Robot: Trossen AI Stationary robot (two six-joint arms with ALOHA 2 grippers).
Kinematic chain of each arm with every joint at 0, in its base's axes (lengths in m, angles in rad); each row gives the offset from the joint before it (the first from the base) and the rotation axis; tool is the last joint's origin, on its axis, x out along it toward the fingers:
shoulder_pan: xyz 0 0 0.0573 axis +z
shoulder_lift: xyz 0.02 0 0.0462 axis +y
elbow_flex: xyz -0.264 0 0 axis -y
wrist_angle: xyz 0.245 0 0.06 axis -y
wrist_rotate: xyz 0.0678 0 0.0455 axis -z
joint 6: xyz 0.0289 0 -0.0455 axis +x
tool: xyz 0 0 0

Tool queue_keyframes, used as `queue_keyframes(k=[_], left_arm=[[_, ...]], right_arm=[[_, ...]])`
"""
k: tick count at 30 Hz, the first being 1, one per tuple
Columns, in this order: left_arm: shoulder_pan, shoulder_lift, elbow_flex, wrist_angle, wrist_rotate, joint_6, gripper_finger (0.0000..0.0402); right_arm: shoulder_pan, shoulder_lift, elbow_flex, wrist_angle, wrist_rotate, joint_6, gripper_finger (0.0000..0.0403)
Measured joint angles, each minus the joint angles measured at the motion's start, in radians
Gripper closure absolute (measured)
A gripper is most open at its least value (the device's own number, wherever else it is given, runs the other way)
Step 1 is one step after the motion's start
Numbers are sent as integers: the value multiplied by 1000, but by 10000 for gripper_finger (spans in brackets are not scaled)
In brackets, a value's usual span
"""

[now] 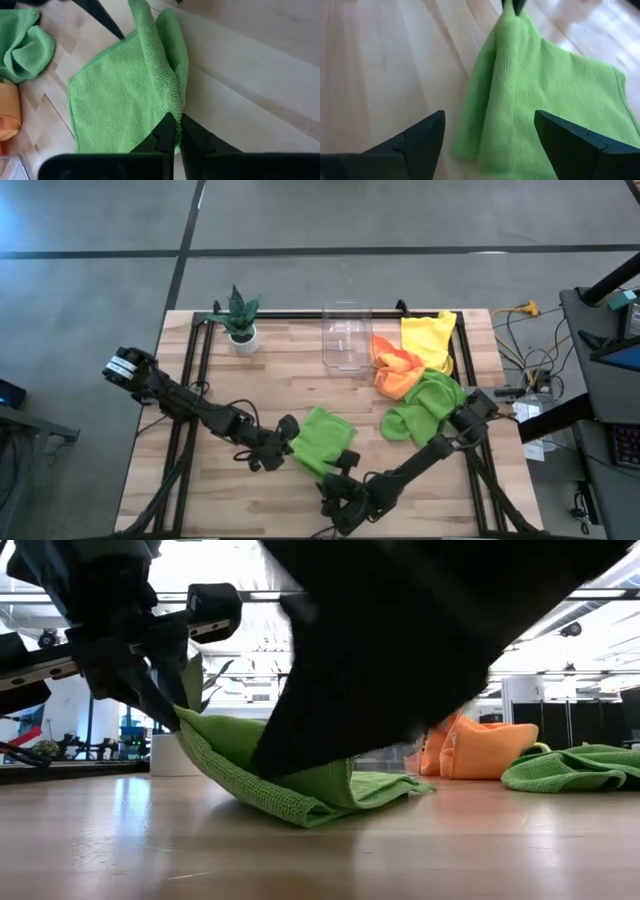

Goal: Fold microfiber towels
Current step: Fold the top green towel

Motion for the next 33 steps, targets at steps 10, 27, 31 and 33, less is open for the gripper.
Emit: queue_keyframes(k=[10,27,31,33], left_arm=[[2,0,-2,2,4,-27,401],[2,0,-1,7,5,-41,401],[4,0,-5,7,6,-77,401],[4,0,-5,10,7,-78,401]], right_arm=[[-16,29,13,11,-9,-44,101],[-12,74,44,-38,-56,-39,185],[-11,74,59,-66,-69,-34,198],[-9,75,68,-89,-77,-24,205]])
